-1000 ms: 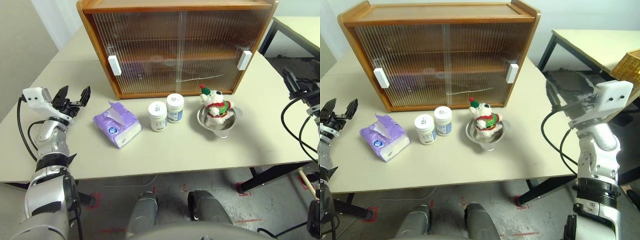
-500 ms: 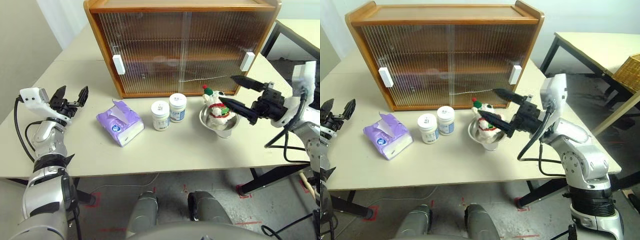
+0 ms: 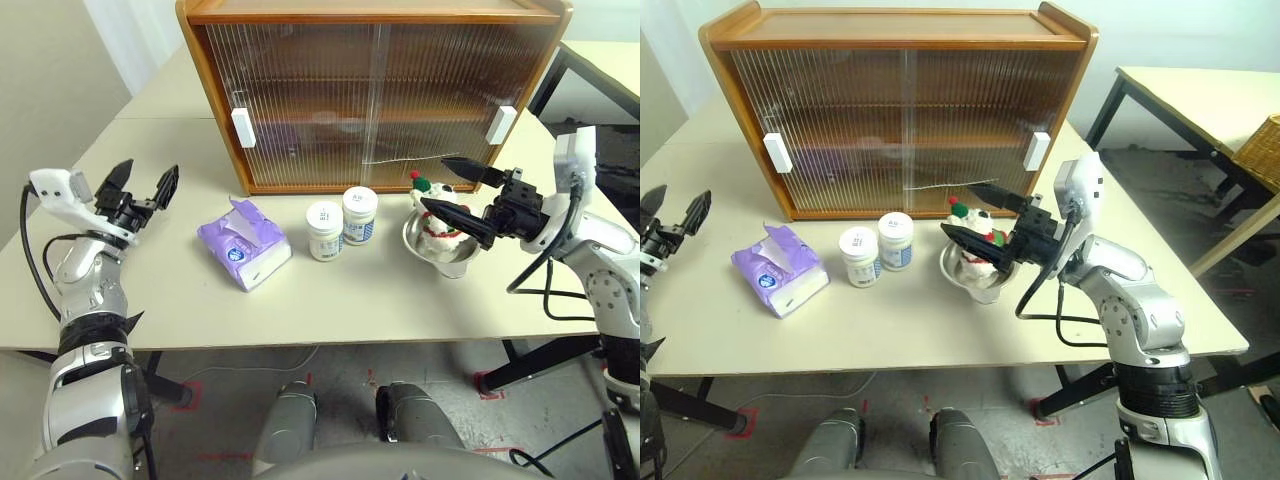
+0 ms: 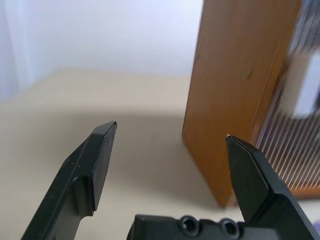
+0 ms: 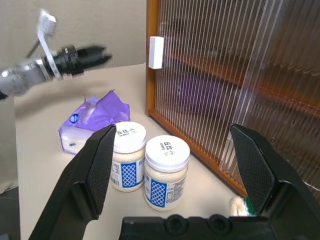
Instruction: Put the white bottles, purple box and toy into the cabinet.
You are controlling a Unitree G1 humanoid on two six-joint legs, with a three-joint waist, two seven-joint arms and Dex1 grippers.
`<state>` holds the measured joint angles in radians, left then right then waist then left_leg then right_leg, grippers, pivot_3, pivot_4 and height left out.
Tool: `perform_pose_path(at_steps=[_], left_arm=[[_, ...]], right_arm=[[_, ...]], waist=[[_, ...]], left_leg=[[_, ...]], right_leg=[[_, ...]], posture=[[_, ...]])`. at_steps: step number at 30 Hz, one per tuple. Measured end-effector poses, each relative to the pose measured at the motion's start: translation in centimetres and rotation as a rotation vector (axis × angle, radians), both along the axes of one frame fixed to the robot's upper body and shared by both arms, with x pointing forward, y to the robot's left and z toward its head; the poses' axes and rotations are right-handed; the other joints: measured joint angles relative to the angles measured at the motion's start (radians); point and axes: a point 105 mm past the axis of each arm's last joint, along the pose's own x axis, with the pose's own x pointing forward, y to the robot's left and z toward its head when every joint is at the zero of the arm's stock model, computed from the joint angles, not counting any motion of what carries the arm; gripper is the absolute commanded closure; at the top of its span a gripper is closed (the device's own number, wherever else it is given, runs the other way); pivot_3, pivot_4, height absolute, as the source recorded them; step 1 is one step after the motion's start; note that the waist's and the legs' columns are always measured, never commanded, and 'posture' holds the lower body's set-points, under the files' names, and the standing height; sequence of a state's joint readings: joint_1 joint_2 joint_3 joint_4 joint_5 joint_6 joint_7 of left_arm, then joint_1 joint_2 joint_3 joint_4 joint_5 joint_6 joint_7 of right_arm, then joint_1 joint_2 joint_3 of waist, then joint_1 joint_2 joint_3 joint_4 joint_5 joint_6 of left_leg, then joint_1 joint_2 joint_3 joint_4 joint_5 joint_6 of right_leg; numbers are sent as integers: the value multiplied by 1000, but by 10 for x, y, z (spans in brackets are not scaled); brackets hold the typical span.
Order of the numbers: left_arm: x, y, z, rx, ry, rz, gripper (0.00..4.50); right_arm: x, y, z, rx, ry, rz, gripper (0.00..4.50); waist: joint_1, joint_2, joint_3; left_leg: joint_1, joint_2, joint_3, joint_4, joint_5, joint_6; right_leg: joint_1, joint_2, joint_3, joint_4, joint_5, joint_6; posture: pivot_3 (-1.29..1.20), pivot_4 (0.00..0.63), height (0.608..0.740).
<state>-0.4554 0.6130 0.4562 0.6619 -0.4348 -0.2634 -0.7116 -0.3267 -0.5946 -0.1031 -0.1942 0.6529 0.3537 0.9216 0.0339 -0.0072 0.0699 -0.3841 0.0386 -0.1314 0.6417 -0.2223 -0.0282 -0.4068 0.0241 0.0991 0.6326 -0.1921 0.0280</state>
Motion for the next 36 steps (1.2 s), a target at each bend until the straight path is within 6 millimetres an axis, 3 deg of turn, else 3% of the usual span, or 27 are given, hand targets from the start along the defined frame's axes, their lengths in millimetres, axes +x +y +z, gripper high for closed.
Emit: perform_pose_path(at_steps=[2,5,11,16,20,36], left_arm=[[-1,-3,10,-4,-21,-3,20],[-2,-10,17,-31,-27,-9,645],[11,-57,21,-93,34,-124,2808],[25,-85,21,-121,81,-204,4486],[33,-99,26,-103,84,-246,4486],[50,-106,17,-98,98,-241,4486]], right_arm=[[2,0,-1,-4,-1,-2,0],[2,-1,-2,-13,-5,-4,0],[2,2,0,-10,-8,-5,0],[0,4,3,-10,-10,-8,0],[-1,6,4,0,-11,-10,0],[-5,-2,0,8,-6,-59,0]], waist=[[5,0,0],[12,0,0],[28,-1,0],[27,-2,1],[26,-2,1],[16,-2,1]], left_leg=[[0,0,0,0,-1,-2],[0,0,0,0,-4,-6],[1,0,1,0,-5,-12],[1,1,0,0,-6,-13],[1,1,0,0,-6,-13],[0,1,1,0,-4,-9]], right_leg=[[0,0,0,0,0,0],[0,0,0,0,-1,-1],[0,0,1,0,-2,-2],[0,0,1,0,-2,-2],[0,0,3,0,-2,-2],[-1,0,3,0,-6,-1]], posture=[[140,64,740],[137,71,740],[119,75,740],[93,73,740],[81,71,740],[36,67,740]])
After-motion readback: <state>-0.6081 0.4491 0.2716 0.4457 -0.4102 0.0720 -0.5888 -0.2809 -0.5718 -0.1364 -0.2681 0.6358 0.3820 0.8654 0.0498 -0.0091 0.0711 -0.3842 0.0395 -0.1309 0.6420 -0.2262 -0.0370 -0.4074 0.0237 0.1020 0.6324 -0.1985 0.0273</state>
